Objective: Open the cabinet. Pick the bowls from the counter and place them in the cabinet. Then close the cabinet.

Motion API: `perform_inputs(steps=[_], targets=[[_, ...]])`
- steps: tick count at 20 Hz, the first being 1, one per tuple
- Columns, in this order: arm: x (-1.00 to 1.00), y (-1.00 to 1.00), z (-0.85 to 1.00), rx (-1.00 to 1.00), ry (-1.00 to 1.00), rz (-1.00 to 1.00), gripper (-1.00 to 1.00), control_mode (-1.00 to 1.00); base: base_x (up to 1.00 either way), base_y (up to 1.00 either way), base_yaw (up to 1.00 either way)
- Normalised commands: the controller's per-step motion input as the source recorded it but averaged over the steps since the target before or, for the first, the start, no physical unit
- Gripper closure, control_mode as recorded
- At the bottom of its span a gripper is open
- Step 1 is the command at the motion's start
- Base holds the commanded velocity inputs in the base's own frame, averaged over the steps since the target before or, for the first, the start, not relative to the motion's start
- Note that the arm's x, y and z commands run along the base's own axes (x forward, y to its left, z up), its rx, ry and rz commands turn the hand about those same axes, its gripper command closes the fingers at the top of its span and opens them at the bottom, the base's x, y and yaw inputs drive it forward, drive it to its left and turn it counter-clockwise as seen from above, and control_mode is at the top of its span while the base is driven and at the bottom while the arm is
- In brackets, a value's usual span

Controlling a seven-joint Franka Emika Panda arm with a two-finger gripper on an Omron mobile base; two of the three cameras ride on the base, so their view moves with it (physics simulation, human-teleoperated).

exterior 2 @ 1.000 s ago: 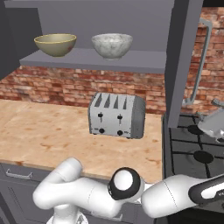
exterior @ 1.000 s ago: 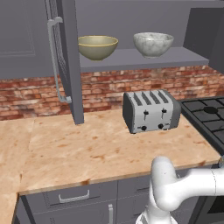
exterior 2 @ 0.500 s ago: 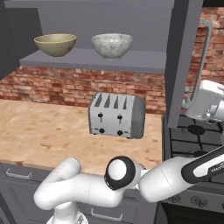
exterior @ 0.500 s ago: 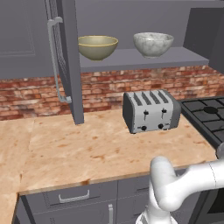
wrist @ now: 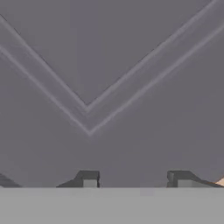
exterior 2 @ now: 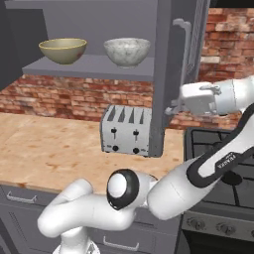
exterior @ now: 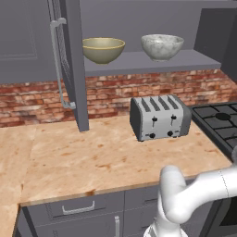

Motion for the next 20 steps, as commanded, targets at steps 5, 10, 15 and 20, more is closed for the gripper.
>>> perform_inputs(steps=[5,10,15,20], targets=[[-0.88,1.00,-0.04,-0.21,-0.26,-0.07,-1.00,-1.00,0.00,0.00,0.00],[-0.51,0.99,-0.11,-0.14,-0.29,-0.08,-1.00,-1.00,0.00,0.00,0.00],[-0.37,0.90,-0.20,-0.07,-0.36,-0.07,-1.00,-1.00,0.00,0.00,0.00],[-0.24,0.78,-0.17,-0.02,-0.42,-0.04,-1.00,-1.00,0.00,0.00,0.00]])
